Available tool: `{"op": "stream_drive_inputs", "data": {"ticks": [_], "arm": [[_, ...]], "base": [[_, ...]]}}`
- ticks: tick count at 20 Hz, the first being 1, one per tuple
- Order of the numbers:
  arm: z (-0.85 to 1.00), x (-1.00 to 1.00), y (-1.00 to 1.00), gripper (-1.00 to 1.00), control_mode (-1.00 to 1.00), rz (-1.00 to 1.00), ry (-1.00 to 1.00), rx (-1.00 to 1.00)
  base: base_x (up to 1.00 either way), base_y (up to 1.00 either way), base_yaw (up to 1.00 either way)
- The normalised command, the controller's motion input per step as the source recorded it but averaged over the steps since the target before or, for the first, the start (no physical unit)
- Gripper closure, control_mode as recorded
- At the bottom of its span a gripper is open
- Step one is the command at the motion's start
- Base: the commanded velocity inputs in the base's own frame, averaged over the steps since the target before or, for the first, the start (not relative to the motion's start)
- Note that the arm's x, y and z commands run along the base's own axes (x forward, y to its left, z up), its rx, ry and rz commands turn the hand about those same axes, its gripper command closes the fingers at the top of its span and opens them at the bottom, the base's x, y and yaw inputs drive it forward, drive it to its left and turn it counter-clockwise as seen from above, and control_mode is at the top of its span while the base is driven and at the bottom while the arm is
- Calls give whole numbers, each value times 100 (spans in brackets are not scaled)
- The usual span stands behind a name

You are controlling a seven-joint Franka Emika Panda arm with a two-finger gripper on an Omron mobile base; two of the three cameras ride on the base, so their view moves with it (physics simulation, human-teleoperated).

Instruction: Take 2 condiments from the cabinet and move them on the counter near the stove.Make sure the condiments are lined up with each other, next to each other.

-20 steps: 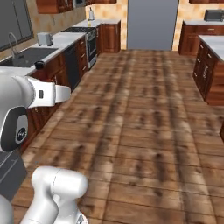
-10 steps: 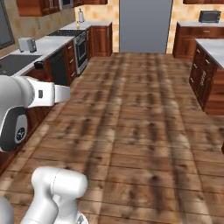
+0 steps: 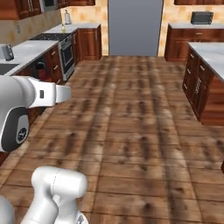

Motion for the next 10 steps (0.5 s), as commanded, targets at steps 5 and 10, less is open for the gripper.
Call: {"op": "stream_drive_inputs", "data": {"ticks": [5,10], "arm": [[0,0,0,100,100,0,0,0],[0,0,0,100,100,0,0,0]], "base": [[100,0,0],[100,0,1]]}}
